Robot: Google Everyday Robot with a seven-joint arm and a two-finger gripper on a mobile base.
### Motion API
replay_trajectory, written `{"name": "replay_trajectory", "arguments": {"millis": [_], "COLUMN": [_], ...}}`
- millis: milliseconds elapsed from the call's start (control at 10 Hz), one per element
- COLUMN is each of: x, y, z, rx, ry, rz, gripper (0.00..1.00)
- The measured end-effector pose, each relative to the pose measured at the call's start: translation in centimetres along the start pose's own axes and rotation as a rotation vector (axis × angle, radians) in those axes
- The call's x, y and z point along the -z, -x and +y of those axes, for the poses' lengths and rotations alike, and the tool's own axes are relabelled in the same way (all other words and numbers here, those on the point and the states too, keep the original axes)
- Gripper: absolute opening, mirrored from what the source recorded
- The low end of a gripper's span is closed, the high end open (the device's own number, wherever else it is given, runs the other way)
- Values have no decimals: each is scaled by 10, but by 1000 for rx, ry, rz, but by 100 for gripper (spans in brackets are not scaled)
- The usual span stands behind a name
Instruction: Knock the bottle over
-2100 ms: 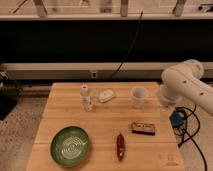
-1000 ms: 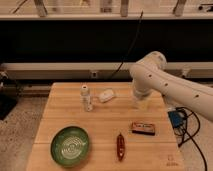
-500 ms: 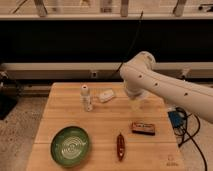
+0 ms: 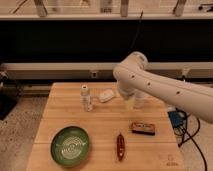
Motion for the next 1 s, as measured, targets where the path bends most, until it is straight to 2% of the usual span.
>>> {"name": "replay_trajectory", "arguments": {"millis": [200,400,500,600,800,1000], "x": [-1,-2,-3,-4,-5,-7], "y": [12,14,17,22,23,28], "z": [-6,-8,-10,-14,-16,-20], "rx": [22,32,42,55,59,73], "ry": [-7,-9,-13,-18,-19,-22], "rz": [-9,-13,-17,-22,-23,-28], "gripper": [80,80,73,62,48,45]}}
